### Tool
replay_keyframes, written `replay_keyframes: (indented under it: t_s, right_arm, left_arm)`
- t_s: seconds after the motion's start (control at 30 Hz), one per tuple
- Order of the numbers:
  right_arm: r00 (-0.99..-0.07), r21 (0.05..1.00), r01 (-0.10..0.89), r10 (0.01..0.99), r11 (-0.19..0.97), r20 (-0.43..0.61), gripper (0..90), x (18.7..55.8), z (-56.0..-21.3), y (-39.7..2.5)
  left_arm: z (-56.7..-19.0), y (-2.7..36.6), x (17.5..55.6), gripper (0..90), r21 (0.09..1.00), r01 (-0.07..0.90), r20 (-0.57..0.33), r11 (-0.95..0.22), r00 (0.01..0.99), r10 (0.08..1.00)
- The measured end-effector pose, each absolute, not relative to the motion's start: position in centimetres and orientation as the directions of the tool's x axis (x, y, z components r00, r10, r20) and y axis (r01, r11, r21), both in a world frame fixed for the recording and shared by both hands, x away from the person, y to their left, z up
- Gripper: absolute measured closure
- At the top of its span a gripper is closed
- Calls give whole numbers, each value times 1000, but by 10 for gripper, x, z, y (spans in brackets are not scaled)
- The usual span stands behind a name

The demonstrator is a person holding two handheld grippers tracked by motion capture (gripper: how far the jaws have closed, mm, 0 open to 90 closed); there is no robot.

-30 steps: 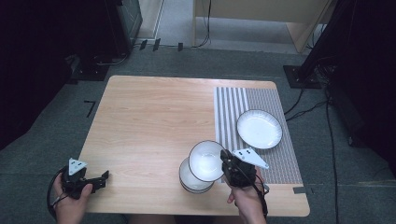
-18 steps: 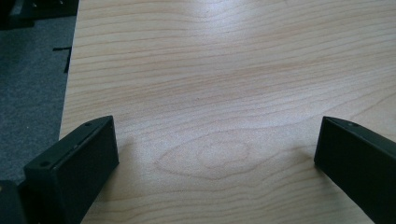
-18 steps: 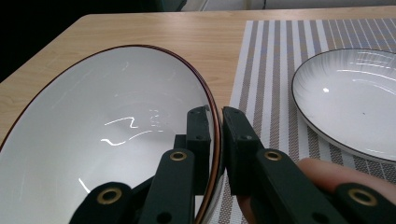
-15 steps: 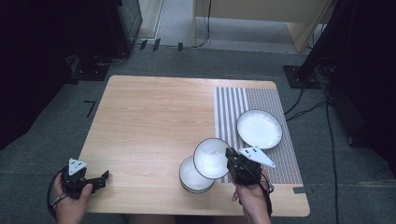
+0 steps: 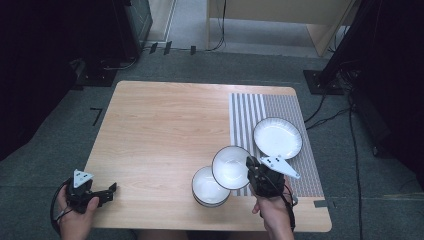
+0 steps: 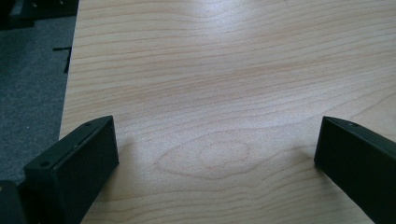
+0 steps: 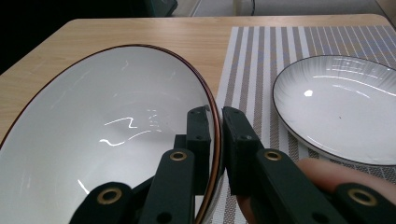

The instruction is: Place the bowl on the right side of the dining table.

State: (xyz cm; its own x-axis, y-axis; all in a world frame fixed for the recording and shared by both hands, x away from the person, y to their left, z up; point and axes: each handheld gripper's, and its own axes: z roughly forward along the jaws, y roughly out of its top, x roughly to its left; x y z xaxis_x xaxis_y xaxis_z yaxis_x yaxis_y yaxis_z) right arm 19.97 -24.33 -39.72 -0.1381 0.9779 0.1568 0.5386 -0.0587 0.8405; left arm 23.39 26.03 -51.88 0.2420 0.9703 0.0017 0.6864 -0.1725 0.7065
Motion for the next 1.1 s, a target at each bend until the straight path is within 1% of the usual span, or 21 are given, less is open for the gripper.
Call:
replay_keyframes:
  t_s: [1.1]
  right_arm:
    - [-98,843,530,980,-96,173,833,206,-392,-262]
  left_arm:
    - [-519,260,234,0,707,686,2,-173,242,970]
